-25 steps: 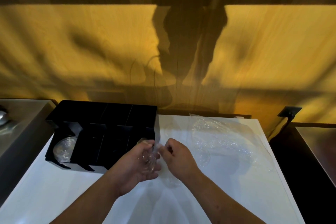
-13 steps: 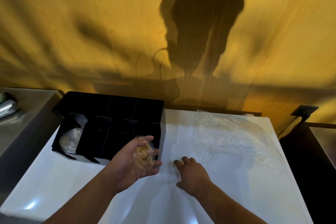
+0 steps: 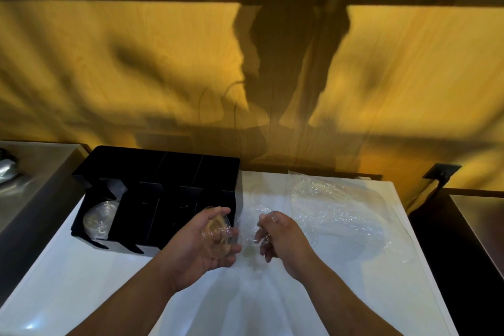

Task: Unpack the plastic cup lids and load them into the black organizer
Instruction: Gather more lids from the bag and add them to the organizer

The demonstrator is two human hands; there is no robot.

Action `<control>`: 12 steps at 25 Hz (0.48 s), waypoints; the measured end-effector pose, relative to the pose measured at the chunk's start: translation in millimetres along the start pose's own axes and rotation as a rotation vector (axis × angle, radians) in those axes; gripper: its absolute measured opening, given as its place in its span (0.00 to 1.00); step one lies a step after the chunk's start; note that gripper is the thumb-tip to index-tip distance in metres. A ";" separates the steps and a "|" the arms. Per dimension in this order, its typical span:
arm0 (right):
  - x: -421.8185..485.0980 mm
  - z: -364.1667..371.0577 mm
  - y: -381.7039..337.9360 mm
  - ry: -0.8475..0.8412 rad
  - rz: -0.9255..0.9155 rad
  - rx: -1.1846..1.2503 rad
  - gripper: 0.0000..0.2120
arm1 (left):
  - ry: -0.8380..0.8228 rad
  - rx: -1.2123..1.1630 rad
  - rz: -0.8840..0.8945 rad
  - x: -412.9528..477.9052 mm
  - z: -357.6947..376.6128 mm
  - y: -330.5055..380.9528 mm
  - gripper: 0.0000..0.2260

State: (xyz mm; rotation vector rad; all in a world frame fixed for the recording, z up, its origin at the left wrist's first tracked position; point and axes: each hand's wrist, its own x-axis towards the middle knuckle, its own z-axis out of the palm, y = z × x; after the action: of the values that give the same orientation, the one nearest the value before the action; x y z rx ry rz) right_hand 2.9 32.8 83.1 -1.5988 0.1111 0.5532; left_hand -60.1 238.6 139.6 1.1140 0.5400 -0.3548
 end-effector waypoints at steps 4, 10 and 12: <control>-12.9 1.9 -26.0 -0.025 -0.041 0.006 0.13 | 0.036 -0.026 0.041 1.5 5.5 2.5 0.24; -25.0 0.9 -26.2 -0.049 -0.085 0.068 0.10 | 0.005 -0.025 -0.015 -2.6 10.7 2.8 0.23; -27.4 9.3 -26.3 -0.080 -0.136 -0.028 0.11 | -0.088 0.020 -0.066 -2.1 14.1 -0.9 0.25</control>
State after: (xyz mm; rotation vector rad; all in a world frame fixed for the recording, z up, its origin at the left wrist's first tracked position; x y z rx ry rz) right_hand -13.4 37.8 118.3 -1.5961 -0.0651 0.5143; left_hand -59.0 225.4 144.8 1.0961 0.4973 -0.4656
